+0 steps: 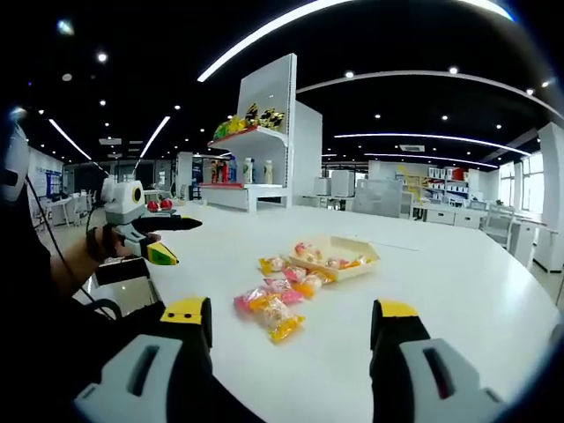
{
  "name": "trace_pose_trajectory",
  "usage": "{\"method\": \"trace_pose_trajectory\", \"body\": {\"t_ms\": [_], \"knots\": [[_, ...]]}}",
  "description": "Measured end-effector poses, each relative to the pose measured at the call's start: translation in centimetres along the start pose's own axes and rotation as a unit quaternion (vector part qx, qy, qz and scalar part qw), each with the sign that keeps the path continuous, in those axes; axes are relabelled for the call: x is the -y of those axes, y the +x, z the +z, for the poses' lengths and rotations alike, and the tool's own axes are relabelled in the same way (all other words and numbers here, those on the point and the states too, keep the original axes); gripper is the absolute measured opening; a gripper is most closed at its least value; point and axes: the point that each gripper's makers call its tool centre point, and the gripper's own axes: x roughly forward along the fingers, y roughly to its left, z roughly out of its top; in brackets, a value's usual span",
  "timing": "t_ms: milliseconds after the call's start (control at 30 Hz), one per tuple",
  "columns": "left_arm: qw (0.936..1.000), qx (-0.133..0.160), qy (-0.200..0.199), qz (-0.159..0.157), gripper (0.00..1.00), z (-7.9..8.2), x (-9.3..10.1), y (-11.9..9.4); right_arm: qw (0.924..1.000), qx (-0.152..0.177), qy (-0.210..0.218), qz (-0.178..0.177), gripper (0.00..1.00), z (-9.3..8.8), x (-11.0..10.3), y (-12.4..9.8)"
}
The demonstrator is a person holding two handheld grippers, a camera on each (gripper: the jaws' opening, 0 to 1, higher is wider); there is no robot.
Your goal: Pick up the marshmallows scattered on the table and place them into the bowl on the table
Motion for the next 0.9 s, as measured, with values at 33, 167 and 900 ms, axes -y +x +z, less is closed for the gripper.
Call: {"method": "trace_pose_trajectory", "body": {"t_ms": [33,167,900], "knots": [[1.0000,0.000,-0.001,-0.001,0.95,0.0,0.0,-0.1,1.0000,-0.001,-0.001,0.000,0.70,0.0,0.0,0.0],[0.9998,-0.003,-0.017,-0.015,0.95,0.1,0.6,-0.4,1.0000,-0.005,-0.003,0.000,0.70,-0.1,0.0,-0.1],[0.9982,-0.034,0.044,-0.023,0.95,-1.1,2.0,0.0,0.9998,-0.019,-0.010,0.003,0.70,-0.8,0.2,1.4]]}}
